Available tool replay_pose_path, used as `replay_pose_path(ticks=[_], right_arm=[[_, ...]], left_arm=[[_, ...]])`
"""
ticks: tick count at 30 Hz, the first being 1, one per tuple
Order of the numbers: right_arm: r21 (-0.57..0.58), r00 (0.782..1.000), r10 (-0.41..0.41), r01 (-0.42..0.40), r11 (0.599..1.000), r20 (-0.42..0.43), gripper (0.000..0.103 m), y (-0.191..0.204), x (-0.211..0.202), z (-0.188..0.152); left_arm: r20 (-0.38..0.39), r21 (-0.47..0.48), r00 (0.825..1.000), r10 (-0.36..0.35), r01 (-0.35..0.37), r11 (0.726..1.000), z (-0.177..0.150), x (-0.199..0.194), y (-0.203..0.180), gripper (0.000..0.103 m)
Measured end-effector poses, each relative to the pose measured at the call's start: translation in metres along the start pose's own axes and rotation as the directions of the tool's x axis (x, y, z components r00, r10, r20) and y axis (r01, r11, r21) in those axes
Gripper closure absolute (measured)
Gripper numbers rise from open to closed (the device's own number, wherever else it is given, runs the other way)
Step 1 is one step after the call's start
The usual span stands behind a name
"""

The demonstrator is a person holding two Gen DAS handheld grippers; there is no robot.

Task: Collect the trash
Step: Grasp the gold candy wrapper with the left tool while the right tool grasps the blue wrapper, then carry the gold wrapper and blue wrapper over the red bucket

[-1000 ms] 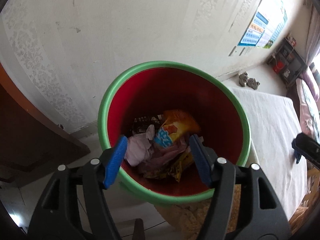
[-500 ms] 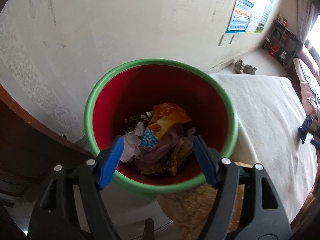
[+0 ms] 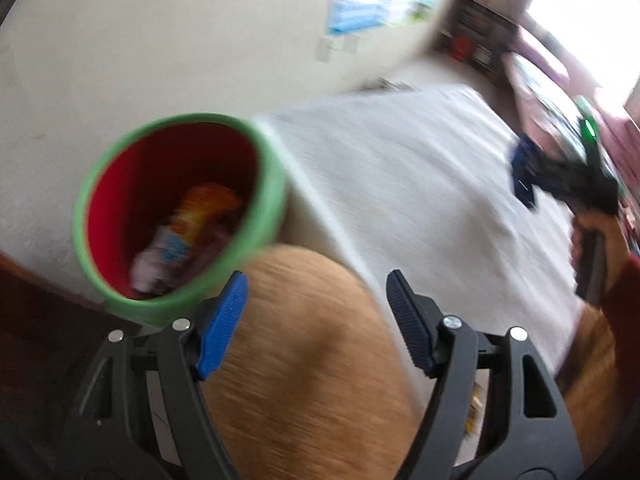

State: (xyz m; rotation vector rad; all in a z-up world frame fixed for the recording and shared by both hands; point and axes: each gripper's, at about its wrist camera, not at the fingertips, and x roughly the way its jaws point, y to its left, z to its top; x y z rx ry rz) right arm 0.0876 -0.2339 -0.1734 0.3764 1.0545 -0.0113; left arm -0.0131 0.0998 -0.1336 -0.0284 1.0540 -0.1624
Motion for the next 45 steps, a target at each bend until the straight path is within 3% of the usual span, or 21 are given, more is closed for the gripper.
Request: replay_pose_path(ticks=[3, 6, 8, 11, 13, 15, 17, 21, 24, 31, 36, 45], right_arm=[[-0.012, 1.0, 0.017, -0.017, 1.0, 0.0, 0.084, -0.001, -0.022, -0.016], [0.04, 0.998, 0.067, -0.067, 0.997, 0.002, 0.083, -0.004, -0.036, -0.026], [0.042, 0.997, 0.074, -0.075, 0.996, 0.014, 0.083, -0.004, -0.044, -0.034], [0.023, 0.998, 0.065, -0.065, 0.998, 0.021, 0.082, 0.001, -0.053, -0.046], [0.009, 0.998, 0.06, -0.06, 0.998, 0.019, 0.082, 0.004, -0.054, -0.053], [-0.018, 0.999, 0.044, -0.043, 0.999, 0.016, 0.082, 0.01, -0.051, -0.058], [-0.028, 0.999, 0.044, -0.044, 0.999, 0.015, 0.082, 0.013, -0.049, -0.062], [-0.074, 0.999, 0.051, -0.05, 0.996, 0.011, 0.082, 0.025, -0.05, -0.072], [-0.129, 0.999, 0.05, -0.048, 0.991, 0.016, 0.082, 0.036, -0.052, -0.079], [-0.172, 0.998, 0.062, -0.057, 0.983, 0.025, 0.082, 0.051, -0.06, -0.09], [-0.171, 0.997, 0.063, -0.057, 0.984, 0.032, 0.082, 0.055, -0.069, -0.094], [-0.179, 0.993, 0.09, -0.075, 0.981, 0.078, 0.081, 0.071, -0.096, -0.092]], left_arm=[[-0.068, 0.154, 0.994, -0.09, 0.1, 0.983, -0.017, 0.0, -0.044, 0.034], [-0.18, 0.264, 0.973, -0.147, 0.192, 0.945, -0.037, 0.008, -0.081, 0.034], [-0.24, 0.314, 0.96, -0.142, 0.215, 0.925, -0.049, 0.017, -0.098, 0.034], [-0.329, 0.419, 0.943, -0.043, 0.187, 0.889, -0.072, 0.042, -0.122, 0.034], [-0.344, 0.446, 0.939, 0.0, 0.163, 0.88, -0.077, 0.053, -0.127, 0.04], [-0.359, 0.432, 0.933, -0.009, 0.174, 0.885, -0.075, 0.058, -0.127, 0.063], [-0.368, 0.407, 0.93, -0.027, 0.187, 0.894, -0.073, 0.061, -0.124, 0.066], [-0.315, 0.35, 0.946, -0.071, 0.185, 0.918, -0.064, 0.05, -0.112, 0.072], [-0.23, 0.273, 0.969, -0.092, 0.155, 0.949, -0.049, 0.036, -0.098, 0.074], [-0.014, 0.205, 0.999, -0.041, 0.043, 0.978, -0.006, 0.001, -0.081, 0.075], [0.124, 0.146, 0.992, -0.016, -0.003, 0.989, 0.029, -0.022, -0.066, 0.075], [0.26, 0.067, 0.965, 0.011, -0.029, 0.997, 0.062, -0.052, -0.053, 0.075]])
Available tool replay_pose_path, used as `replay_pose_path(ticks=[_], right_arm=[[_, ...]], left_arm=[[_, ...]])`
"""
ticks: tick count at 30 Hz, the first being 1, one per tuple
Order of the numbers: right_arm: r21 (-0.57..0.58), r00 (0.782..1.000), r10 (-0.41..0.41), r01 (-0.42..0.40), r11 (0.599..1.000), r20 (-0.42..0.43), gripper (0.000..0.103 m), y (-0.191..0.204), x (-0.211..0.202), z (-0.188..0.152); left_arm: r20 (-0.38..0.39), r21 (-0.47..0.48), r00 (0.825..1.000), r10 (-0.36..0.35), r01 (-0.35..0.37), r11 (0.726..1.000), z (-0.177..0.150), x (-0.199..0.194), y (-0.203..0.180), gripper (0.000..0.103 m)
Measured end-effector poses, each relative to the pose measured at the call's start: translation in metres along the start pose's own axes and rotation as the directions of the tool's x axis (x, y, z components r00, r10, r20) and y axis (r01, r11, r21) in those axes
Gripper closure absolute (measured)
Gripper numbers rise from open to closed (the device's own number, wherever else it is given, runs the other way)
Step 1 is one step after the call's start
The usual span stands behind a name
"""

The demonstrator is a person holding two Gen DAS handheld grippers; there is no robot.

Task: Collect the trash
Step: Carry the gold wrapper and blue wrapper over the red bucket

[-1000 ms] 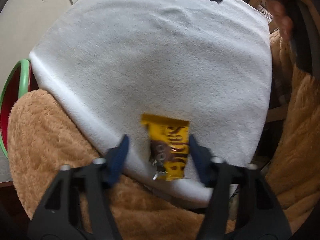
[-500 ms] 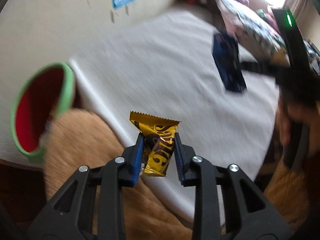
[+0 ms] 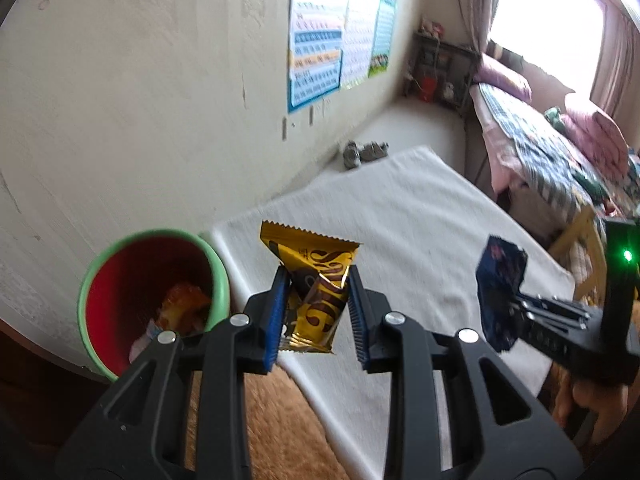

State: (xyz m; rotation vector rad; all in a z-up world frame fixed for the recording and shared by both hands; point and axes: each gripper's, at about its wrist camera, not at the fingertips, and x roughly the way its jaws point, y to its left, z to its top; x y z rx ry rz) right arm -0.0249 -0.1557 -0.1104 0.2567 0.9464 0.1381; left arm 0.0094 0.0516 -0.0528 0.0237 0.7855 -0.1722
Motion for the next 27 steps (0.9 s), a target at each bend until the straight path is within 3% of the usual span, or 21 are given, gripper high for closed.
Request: replay_pose_path(ticks=[9, 27], right_arm=[[-0.049, 0.997, 0.04, -0.036, 0.998, 0.066, 0.081, 0.027, -0.021, 0.017], [-0.113, 0.991, 0.097, -0.087, 0.99, 0.086, 0.081, 0.071, -0.025, 0.027]], left_arm=[[0.059, -0.065, 0.997, 0.044, -0.04, 0.997, 0.012, -0.013, 0.022, 0.075], [0.068, -0.099, 0.992, 0.11, -0.103, 0.99, 0.005, -0.016, 0.044, 0.075]])
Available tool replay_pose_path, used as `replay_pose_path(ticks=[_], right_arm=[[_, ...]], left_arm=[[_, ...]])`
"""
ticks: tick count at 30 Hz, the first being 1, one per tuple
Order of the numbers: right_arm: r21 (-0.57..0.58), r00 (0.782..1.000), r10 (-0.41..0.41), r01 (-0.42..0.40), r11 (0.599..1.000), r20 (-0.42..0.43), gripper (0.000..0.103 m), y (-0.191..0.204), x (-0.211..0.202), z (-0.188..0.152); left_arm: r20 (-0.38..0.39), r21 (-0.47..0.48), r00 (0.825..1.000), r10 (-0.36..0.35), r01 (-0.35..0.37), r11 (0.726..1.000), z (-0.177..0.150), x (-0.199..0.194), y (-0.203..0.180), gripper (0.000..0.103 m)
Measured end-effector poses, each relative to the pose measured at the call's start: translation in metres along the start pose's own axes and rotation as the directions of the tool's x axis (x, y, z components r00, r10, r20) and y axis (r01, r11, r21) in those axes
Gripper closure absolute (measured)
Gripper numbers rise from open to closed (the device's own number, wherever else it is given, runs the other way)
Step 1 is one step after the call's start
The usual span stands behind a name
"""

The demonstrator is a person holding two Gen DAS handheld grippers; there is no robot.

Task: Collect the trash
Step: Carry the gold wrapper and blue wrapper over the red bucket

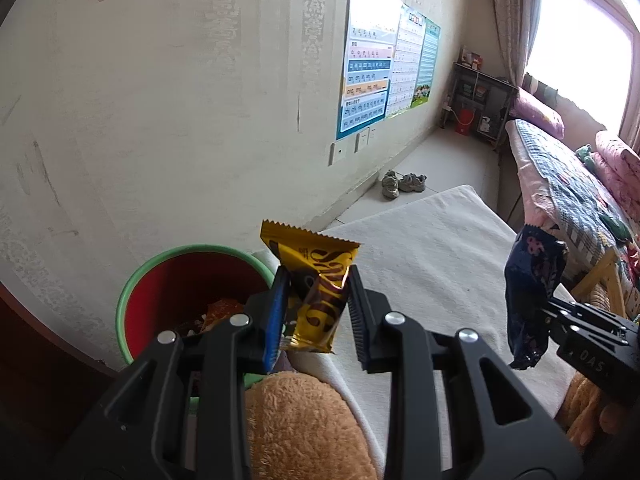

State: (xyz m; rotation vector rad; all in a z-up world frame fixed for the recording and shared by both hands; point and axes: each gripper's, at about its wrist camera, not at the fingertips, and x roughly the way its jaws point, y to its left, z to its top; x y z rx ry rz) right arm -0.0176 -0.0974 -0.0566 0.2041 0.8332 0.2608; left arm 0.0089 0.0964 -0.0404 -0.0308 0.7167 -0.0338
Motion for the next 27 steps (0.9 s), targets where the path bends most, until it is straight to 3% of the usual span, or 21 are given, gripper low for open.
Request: replay_pose_path(ticks=[27], right_arm=[[-0.096, 0.998, 0.042, -0.045, 0.994, -0.04, 0.081, 0.054, 0.018, 0.003]], left_arm=[[-0.013, -0.08, 0.998, 0.055, -0.056, 0.995, -0.003, 0.008, 0.048, 0.075]])
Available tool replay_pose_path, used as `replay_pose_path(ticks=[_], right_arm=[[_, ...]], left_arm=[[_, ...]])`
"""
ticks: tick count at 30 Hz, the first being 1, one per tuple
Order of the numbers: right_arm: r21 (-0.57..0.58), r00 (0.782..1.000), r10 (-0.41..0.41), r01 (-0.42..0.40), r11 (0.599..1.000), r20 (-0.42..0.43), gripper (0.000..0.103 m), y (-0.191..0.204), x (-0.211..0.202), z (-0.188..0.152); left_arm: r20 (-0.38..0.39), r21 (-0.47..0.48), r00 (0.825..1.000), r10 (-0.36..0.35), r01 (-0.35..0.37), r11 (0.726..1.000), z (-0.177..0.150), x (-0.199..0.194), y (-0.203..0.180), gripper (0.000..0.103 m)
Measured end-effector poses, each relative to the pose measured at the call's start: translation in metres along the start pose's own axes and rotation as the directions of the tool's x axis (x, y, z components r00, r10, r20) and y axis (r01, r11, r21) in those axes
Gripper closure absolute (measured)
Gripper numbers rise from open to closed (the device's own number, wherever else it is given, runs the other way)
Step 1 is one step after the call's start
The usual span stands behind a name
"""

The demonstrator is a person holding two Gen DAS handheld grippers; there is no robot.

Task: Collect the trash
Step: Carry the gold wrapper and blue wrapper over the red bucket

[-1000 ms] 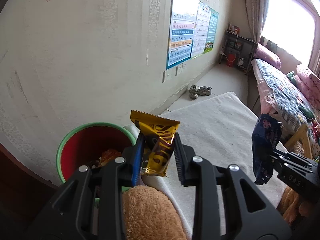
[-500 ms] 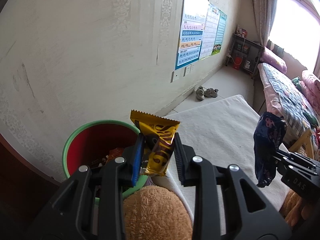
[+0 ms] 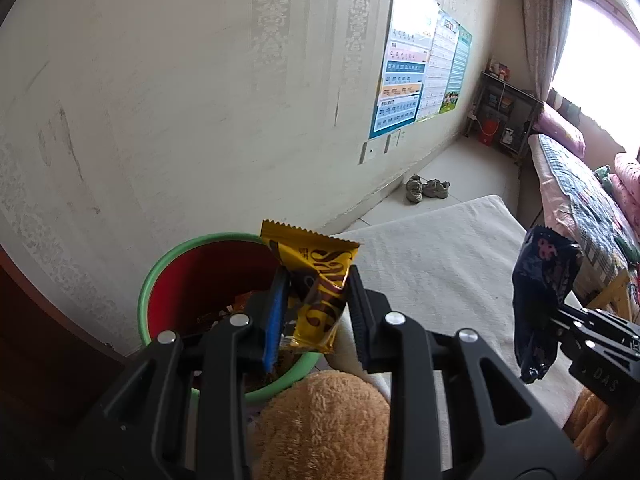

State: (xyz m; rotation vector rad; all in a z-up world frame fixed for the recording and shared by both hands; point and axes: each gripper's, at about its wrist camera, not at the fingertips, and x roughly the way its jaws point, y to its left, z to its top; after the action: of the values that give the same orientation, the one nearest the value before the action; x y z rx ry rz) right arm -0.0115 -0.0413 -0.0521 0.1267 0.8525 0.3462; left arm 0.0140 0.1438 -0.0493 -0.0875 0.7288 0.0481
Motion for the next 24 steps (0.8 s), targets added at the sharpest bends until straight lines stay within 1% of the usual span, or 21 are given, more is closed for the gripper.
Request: replay_pose_path(ticks=[19, 24], right_arm=[[-0.076, 0.998, 0.043, -0.046, 0.996, -0.036, 0.081, 0.037, 0.018, 0.004], [-0.116, 0.999, 0.043, -0.046, 0.992, -0.032, 0.081, 0.049, 0.02, 0.004]], left_arm=[[-0.013, -0.051, 0.998, 0.059, -0.059, 0.997, -0.006, 0.003, 0.034, 0.075], [-0.022, -0.055, 0.997, 0.071, -0.072, 0.996, -0.009, 0.004, 0.04, 0.075]])
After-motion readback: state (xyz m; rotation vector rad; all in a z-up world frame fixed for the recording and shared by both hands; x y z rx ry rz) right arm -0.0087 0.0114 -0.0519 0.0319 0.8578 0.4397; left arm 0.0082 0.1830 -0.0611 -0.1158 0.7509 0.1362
